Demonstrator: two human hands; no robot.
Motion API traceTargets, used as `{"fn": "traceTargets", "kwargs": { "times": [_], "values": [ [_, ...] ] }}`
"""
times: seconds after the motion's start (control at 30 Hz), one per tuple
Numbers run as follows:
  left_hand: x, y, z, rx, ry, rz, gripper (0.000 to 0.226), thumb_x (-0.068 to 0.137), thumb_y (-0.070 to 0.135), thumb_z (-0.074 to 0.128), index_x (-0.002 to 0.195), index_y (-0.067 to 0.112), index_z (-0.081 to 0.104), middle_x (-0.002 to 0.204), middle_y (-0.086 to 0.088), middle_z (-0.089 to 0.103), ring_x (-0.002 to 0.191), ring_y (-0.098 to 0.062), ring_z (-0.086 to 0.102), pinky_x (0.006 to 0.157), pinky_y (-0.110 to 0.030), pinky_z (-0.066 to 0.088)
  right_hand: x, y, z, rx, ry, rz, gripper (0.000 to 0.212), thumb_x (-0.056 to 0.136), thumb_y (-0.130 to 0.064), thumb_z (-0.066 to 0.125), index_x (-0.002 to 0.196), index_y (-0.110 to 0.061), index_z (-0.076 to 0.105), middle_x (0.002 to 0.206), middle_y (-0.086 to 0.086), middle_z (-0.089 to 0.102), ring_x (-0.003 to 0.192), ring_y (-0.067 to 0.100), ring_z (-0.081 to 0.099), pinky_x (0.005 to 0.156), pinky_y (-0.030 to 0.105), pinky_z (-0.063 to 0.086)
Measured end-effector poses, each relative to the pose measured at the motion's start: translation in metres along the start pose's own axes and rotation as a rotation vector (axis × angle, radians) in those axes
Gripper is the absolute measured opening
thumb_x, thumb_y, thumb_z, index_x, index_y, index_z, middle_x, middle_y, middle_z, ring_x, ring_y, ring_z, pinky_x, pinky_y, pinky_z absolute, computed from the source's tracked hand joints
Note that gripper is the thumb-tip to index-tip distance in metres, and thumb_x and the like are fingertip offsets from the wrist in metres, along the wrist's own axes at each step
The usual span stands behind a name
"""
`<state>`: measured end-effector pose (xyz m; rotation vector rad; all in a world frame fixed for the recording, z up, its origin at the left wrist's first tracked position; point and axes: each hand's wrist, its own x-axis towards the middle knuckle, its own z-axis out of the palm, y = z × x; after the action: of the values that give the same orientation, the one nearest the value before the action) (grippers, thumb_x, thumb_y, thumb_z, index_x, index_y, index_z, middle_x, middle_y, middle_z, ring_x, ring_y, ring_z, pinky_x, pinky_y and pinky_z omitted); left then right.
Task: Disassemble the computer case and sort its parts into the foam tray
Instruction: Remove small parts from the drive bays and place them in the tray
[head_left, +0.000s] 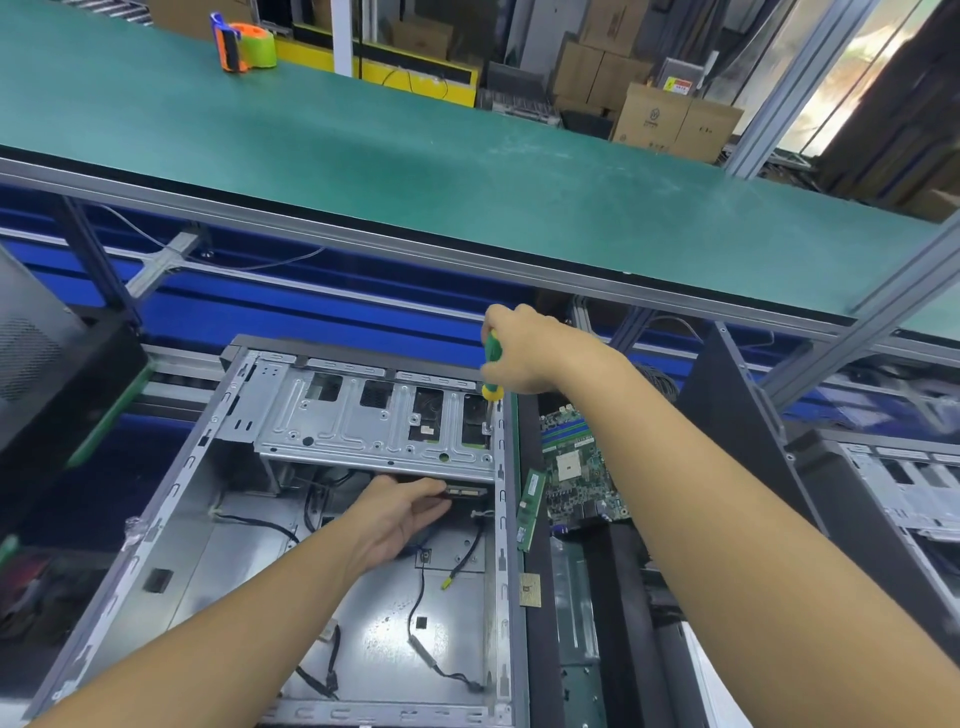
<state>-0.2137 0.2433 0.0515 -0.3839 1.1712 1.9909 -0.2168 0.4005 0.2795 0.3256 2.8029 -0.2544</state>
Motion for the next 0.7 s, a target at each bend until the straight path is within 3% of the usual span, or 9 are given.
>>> {"fn": "traceTargets", "kwargs": {
  "times": [0.1,0.23,0.3,0.37,0.47,0.57,0.63,0.7],
  "values": [
    [-0.001,0.001,0.000,-0.005,0.016,-0.009,0.041,0.083,-0.010,0.071,0.118,-0.012,0.051,0.097,-0.023,0.068,0.086,-0.029,0.071,0.071,-0.032,0.061,0.003,-0.002,0.005,-0.007,0.084,0.071,0.042,0.104,-0.047,0.042,0.126,-0.012,0.045,0.102,0.009,0.053,0.084,0.029,0.056,0.067,0.037,0.044],
    [0.000,0.002,-0.002,0.022,0.029,-0.013,0.030,0.084,-0.007,0.071,0.110,-0.012,0.056,0.101,-0.025,0.069,0.090,-0.031,0.071,0.070,-0.031,0.061,0.006,-0.001,0.005,0.056,0.127,0.091,0.015,0.104,-0.018,0.042,0.111,-0.008,0.048,0.101,0.013,0.059,0.058,0.024,0.053,0.057,0.032,0.042],
    [-0.001,0.002,-0.003,0.053,0.023,-0.017,0.037,0.085,-0.004,0.071,0.117,-0.015,0.056,0.107,-0.025,0.070,0.095,-0.032,0.071,0.073,-0.032,0.061,0.005,0.002,0.003,0.063,0.124,0.108,0.013,0.101,-0.012,0.042,0.110,-0.006,0.049,0.100,0.014,0.060,0.060,0.029,0.057,0.055,0.031,0.040],
    [-0.005,0.004,-0.005,0.162,-0.012,-0.062,0.046,0.087,0.005,0.073,0.124,-0.012,0.051,0.109,-0.021,0.072,0.097,-0.031,0.073,0.075,-0.034,0.060,0.003,0.003,-0.002,0.074,0.119,0.114,0.016,0.100,-0.011,0.043,0.111,-0.004,0.052,0.104,0.017,0.063,0.055,0.028,0.049,0.054,0.030,0.038],
    [-0.019,0.019,-0.013,0.666,-0.145,-0.246,0.055,0.084,0.027,0.079,0.120,-0.006,0.052,0.094,-0.011,0.073,0.078,-0.020,0.071,0.064,-0.030,0.055,-0.001,0.005,-0.009,0.092,0.133,0.102,0.018,0.100,-0.013,0.044,0.112,-0.004,0.053,0.104,0.018,0.067,0.050,0.027,0.047,0.053,0.028,0.040],
    [-0.034,0.048,-0.015,1.142,-0.385,-0.382,0.043,0.083,0.044,0.077,0.101,0.008,0.061,0.075,-0.001,0.063,0.058,-0.012,0.055,0.047,-0.021,0.041,-0.004,0.008,-0.014,0.093,0.135,0.097,0.017,0.101,-0.017,0.046,0.111,-0.005,0.052,0.095,0.017,0.070,0.046,0.028,0.059,0.052,0.029,0.050],
    [-0.041,0.068,-0.005,1.166,-0.434,-0.289,0.036,0.085,0.045,0.074,0.090,0.012,0.060,0.067,0.001,0.059,0.050,-0.011,0.047,0.041,-0.019,0.035,-0.006,0.010,-0.016,0.096,0.139,0.103,0.017,0.101,-0.018,0.046,0.111,-0.006,0.051,0.097,0.016,0.068,0.048,0.030,0.062,0.054,0.030,0.051],
    [-0.043,0.081,0.010,1.086,-0.291,0.009,0.029,0.088,0.039,0.072,0.087,0.014,0.059,0.063,-0.001,0.060,0.045,-0.013,0.048,0.039,-0.021,0.036,-0.007,0.013,-0.019,0.097,0.157,0.099,0.018,0.101,-0.022,0.045,0.109,-0.007,0.051,0.099,0.014,0.063,0.047,0.029,0.062,0.051,0.028,0.047]
  ]
}}
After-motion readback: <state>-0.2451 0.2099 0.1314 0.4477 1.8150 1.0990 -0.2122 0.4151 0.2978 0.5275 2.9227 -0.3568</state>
